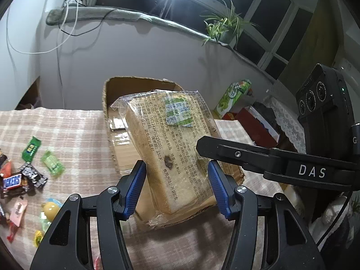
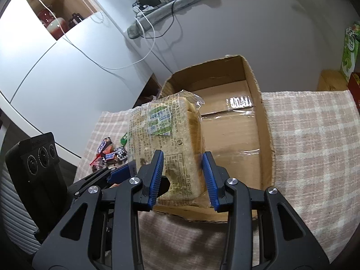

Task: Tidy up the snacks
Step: 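Carry the bread loaf into the cardboard box and open the right gripper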

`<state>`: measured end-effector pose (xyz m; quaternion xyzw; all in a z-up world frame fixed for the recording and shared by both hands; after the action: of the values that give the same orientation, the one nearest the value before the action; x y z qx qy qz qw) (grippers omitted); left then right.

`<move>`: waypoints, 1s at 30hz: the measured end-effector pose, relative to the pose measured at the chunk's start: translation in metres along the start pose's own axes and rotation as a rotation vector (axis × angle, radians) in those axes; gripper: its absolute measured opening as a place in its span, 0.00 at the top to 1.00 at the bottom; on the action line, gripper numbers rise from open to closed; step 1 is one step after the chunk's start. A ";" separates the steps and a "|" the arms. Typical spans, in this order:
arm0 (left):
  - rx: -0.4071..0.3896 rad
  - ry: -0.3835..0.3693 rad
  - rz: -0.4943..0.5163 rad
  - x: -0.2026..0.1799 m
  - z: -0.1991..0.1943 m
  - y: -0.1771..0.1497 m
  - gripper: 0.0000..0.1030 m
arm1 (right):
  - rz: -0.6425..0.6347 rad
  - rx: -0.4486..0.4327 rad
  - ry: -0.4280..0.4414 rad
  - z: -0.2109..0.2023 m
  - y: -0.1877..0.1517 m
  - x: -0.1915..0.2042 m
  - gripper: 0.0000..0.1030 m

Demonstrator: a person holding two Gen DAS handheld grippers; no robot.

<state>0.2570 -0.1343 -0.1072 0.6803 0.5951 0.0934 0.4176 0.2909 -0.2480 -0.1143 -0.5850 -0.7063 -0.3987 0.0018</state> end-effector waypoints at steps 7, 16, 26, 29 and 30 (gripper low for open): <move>0.023 0.008 0.011 -0.005 0.010 -0.003 0.46 | 0.004 -0.001 -0.029 0.002 -0.002 -0.008 0.63; 0.023 0.049 0.033 -0.003 0.010 -0.002 0.46 | -0.009 -0.016 -0.060 -0.004 0.000 -0.005 0.62; 0.006 0.048 0.029 -0.004 -0.005 -0.005 0.46 | -0.035 -0.028 -0.069 -0.015 -0.006 0.014 0.62; -0.011 0.052 0.023 -0.003 -0.016 -0.005 0.46 | -0.049 -0.031 -0.061 -0.019 -0.011 0.023 0.62; -0.016 0.052 0.021 -0.002 -0.019 -0.006 0.46 | -0.054 -0.031 -0.060 -0.019 -0.013 0.027 0.62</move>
<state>0.2404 -0.1279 -0.0983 0.6806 0.5977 0.1202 0.4062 0.2627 -0.2368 -0.0957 -0.5772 -0.7153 -0.3920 -0.0392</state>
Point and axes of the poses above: each gripper's, at about its wrist camera, not at the fingertips, and z roughly the way its jaws point, x to its left, y to its top, the point moved 6 cm from there along z, roughly the way its jaws point, and after that the axes turned 2 degrees about y, right-handed, at the moved point
